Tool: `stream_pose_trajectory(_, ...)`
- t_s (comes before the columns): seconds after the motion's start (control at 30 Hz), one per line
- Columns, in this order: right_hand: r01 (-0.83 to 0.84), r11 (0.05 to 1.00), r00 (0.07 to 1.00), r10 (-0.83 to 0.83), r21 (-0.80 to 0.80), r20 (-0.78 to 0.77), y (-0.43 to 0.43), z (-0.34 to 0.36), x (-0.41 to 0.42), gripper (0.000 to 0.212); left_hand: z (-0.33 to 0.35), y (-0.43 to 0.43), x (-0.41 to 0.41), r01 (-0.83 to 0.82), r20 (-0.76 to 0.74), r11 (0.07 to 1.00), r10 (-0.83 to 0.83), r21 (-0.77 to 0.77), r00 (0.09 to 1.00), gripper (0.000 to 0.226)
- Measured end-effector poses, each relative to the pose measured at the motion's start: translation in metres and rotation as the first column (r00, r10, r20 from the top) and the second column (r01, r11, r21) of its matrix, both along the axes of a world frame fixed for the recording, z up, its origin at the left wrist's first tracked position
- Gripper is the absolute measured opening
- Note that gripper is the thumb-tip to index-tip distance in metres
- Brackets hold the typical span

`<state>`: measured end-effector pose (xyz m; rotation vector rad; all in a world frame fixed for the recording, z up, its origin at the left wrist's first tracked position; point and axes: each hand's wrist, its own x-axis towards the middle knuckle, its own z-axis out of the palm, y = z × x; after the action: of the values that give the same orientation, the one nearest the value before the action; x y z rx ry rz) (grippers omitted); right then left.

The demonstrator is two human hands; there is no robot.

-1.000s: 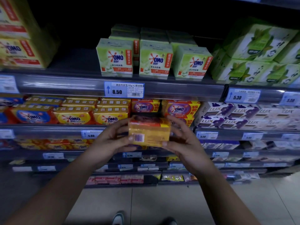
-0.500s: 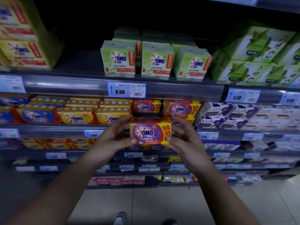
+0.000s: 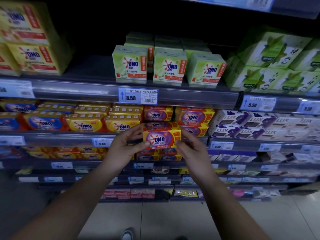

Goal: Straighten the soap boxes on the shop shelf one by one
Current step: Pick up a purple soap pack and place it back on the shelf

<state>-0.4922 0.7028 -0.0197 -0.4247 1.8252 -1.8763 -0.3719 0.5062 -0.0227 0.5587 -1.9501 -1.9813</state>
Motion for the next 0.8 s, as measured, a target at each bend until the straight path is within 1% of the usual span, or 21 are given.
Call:
stream_pose_trajectory(0.07,0.045,0.999,0.999,-0.045,0.019,-0.028,-0.006,0.000,-0.001,0.051,-0.003,0.003,-0.009,-0.049,0.015,0.998,0.050,-0.036,0.999,0.072)
stream_pose_trajectory(0.17,0.095,0.993,0.994,-0.091,0.072,-0.056,-0.012,-0.003,-0.004,0.053,-0.008,0.006,-0.020,-0.105,0.015,0.989,0.107,-0.104,0.994,0.071)
stream_pose_trajectory(0.3,0.072,0.989,0.997,-0.069,0.132,-0.022,-0.015,-0.007,-0.002,0.057,-0.018,0.008,-0.024,-0.149,0.022,0.978,0.154,-0.147,0.988,0.068)
stream_pose_trajectory(0.4,0.045,0.990,0.999,-0.044,0.131,-0.010,-0.014,-0.007,0.001,0.058,-0.021,0.010,-0.026,-0.214,-0.007,0.955,0.217,-0.208,0.976,0.059)
stream_pose_trajectory(0.5,0.032,0.989,0.999,-0.028,0.144,-0.031,-0.015,-0.006,0.004,0.059,-0.020,0.012,-0.031,-0.284,-0.034,0.928,0.285,-0.241,0.958,0.041)
stream_pose_trajectory(0.6,0.032,0.976,0.997,-0.016,0.214,-0.078,-0.010,-0.006,0.010,0.050,-0.023,0.013,-0.033,-0.333,-0.036,0.902,0.336,-0.275,0.941,0.027)
stream_pose_trajectory(0.67,-0.006,0.968,0.995,0.031,0.250,-0.096,-0.009,-0.008,0.014,0.047,-0.027,0.013,-0.032,-0.329,-0.023,0.881,0.343,-0.341,0.939,0.023)
stream_pose_trajectory(0.73,-0.038,0.971,0.994,0.062,0.234,-0.093,-0.012,-0.008,0.018,0.052,-0.029,0.014,-0.033,-0.330,-0.009,0.858,0.356,-0.392,0.935,0.021)
stream_pose_trajectory(0.8,-0.058,0.975,0.994,0.075,0.214,-0.075,-0.017,-0.005,0.019,0.056,-0.028,0.015,-0.035,-0.368,-0.011,0.814,0.407,-0.449,0.913,0.023)
